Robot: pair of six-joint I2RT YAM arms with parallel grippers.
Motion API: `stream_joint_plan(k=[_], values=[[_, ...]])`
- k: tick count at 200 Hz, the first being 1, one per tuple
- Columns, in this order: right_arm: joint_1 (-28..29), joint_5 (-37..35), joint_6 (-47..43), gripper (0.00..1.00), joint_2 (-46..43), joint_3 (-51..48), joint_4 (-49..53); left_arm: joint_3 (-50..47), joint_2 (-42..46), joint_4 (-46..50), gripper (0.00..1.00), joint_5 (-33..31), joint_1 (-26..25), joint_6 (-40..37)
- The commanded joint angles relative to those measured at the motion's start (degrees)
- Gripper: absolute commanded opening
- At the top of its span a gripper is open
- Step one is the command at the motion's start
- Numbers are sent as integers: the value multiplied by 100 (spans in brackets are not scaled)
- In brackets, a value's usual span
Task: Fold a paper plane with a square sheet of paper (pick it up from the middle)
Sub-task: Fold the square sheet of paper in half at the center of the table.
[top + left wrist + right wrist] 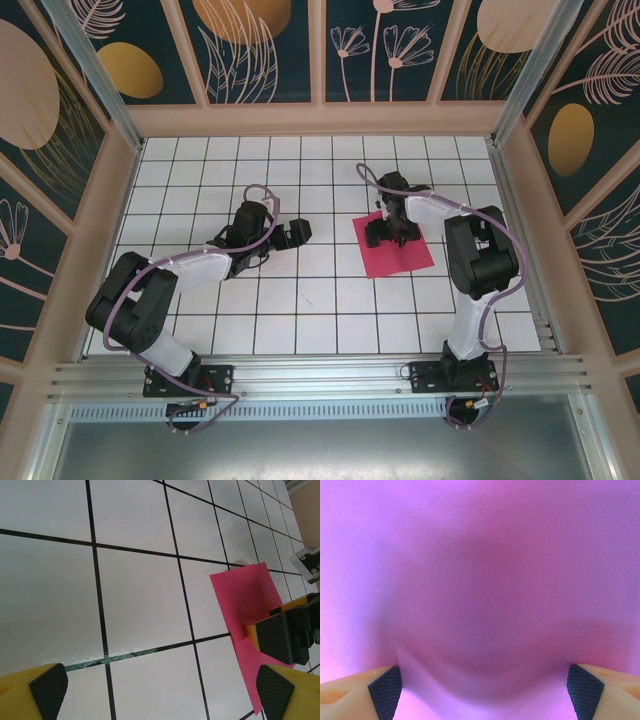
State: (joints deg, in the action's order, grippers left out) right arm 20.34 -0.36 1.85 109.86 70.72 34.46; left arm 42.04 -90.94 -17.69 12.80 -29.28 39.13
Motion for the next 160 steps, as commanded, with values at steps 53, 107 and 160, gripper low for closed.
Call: stream_joint_plan(k=[53,107,160], values=[[-7,247,35,88,346,-313,-26,183,49,252,99,-225,-25,124],[-5,234,75,82,356,-313,-38,181,116,272,99,-278,-42,204],[-12,214,61,82,344,-314,-36,200,77,269,98,-304,-80,217]])
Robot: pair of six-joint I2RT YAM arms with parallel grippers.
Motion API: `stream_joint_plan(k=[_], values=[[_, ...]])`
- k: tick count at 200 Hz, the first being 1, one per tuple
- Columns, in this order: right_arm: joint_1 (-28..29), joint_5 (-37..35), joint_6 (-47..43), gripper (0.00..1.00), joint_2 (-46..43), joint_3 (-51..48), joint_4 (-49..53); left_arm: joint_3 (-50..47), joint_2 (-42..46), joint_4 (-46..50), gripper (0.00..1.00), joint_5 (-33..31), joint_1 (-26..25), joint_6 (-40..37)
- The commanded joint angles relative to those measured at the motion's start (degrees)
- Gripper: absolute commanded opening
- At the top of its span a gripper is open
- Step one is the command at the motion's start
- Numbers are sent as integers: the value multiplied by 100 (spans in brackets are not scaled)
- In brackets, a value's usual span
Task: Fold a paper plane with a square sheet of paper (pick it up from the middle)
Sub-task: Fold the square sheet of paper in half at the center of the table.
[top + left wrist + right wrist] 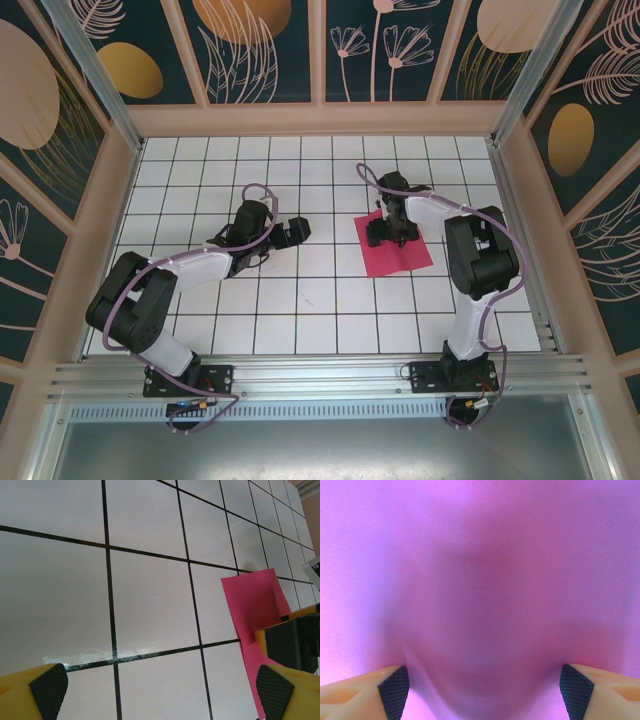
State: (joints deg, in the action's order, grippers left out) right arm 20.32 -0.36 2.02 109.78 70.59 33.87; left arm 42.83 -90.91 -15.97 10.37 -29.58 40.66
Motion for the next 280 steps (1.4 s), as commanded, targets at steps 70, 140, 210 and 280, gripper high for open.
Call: stream_joint_plan(k=[70,140,210,280], values=[[-10,217,79,77,408,-282,-7,161,43,104,99,-91,-99,91],[-10,179,88,75,374,-284,2,175,-5,89,99,-103,-113,82],[-3,165,123,72,266,-300,-15,157,-32,15,98,-88,-124,100],[-9,199,123,62,124,-292,-25,172,-8,37,99,-57,-135,100]])
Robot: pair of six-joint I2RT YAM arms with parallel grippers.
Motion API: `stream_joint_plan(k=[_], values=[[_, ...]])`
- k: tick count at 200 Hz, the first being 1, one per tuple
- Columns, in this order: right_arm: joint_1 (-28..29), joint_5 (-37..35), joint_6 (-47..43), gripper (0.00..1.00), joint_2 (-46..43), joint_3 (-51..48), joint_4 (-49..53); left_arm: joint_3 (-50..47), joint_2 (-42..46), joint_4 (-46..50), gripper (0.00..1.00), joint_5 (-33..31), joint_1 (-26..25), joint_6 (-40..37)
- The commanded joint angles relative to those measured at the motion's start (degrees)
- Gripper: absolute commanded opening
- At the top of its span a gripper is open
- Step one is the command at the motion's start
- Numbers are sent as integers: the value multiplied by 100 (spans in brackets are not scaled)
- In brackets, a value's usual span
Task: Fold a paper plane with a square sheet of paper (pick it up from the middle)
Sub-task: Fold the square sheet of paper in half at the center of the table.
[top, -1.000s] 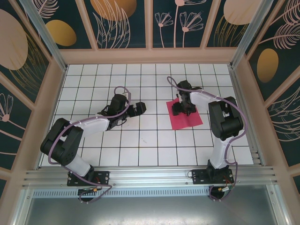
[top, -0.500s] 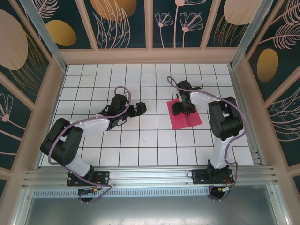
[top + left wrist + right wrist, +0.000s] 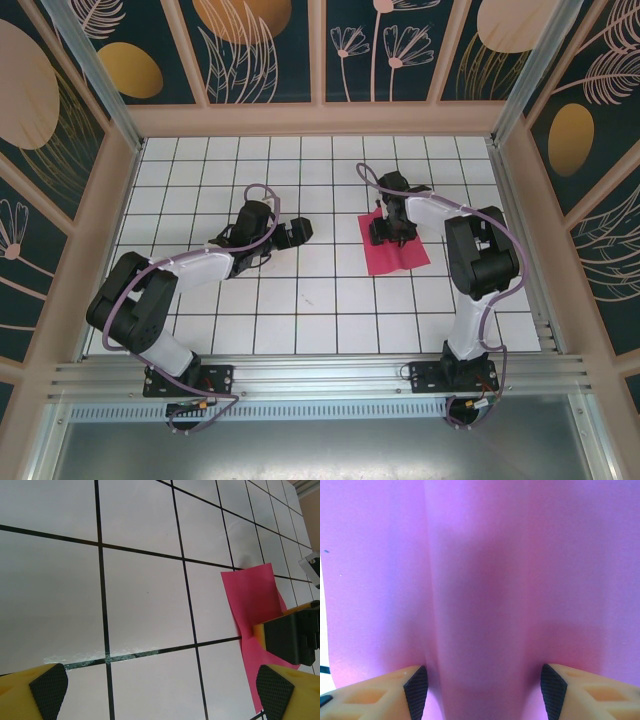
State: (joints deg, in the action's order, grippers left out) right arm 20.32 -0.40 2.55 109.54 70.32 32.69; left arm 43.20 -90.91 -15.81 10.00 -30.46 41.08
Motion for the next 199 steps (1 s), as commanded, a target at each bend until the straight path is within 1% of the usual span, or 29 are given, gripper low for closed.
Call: stream_joint_plan(k=[1,18,76,86,105,117,163,179,199], values=[[-5,201,71,62,148,-265,95,131,-2,24,99,-22,-48,58],[-9,190,62,59,126,-267,93,62,29,-46,98,-24,-43,98],[-10,283,88,59,-66,-248,92,68,20,-37,98,-16,-48,85],[-18,336,103,56,-160,-239,56,79,21,-42,98,-16,-47,91],[-28,378,132,56,-289,-260,1,106,12,-37,99,-7,-43,98],[-42,376,132,51,-336,-286,-38,112,4,-49,98,2,-48,106],[-133,425,158,49,-374,-328,-59,115,-4,-46,99,17,-47,94],[-146,478,150,46,-387,-318,-55,123,2,-43,99,2,-45,96],[-160,504,141,46,-424,-300,-44,128,-6,-53,99,1,-50,110]])
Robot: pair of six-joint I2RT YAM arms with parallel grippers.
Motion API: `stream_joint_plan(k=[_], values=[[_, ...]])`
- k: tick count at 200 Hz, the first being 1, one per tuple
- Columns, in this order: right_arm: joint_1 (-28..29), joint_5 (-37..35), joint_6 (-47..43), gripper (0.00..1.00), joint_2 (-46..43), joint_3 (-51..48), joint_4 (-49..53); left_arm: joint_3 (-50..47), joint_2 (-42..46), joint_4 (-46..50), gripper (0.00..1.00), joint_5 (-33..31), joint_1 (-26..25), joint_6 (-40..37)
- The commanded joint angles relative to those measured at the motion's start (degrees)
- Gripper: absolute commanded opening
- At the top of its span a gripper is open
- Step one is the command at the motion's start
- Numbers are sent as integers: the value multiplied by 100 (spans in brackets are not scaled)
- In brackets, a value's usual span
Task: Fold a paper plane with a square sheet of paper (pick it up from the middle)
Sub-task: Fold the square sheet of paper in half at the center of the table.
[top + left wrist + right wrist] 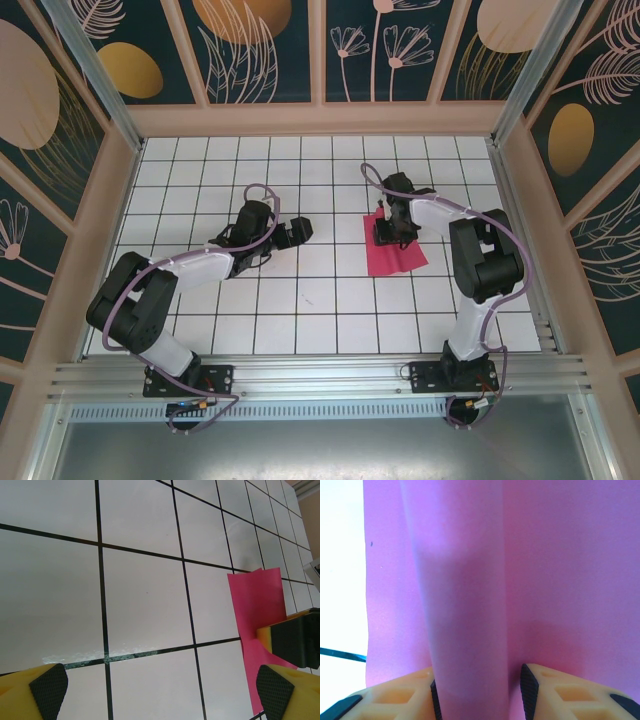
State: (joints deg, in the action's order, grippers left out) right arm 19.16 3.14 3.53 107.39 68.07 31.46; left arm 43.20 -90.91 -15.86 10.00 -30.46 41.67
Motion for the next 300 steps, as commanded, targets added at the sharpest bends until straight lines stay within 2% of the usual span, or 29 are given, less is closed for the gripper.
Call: stream_joint_plan(k=[1,128,167,300], values=[[-44,151,43,46,-210,-75,79,132,-14,-49,98,6,-53,51],[-70,283,45,46,-324,-119,62,171,-14,-42,99,28,-69,51],[-69,564,69,44,-481,-144,-16,196,-35,-40,99,20,-83,47],[-79,477,69,40,-493,-213,7,165,-14,-56,98,20,-99,29]])
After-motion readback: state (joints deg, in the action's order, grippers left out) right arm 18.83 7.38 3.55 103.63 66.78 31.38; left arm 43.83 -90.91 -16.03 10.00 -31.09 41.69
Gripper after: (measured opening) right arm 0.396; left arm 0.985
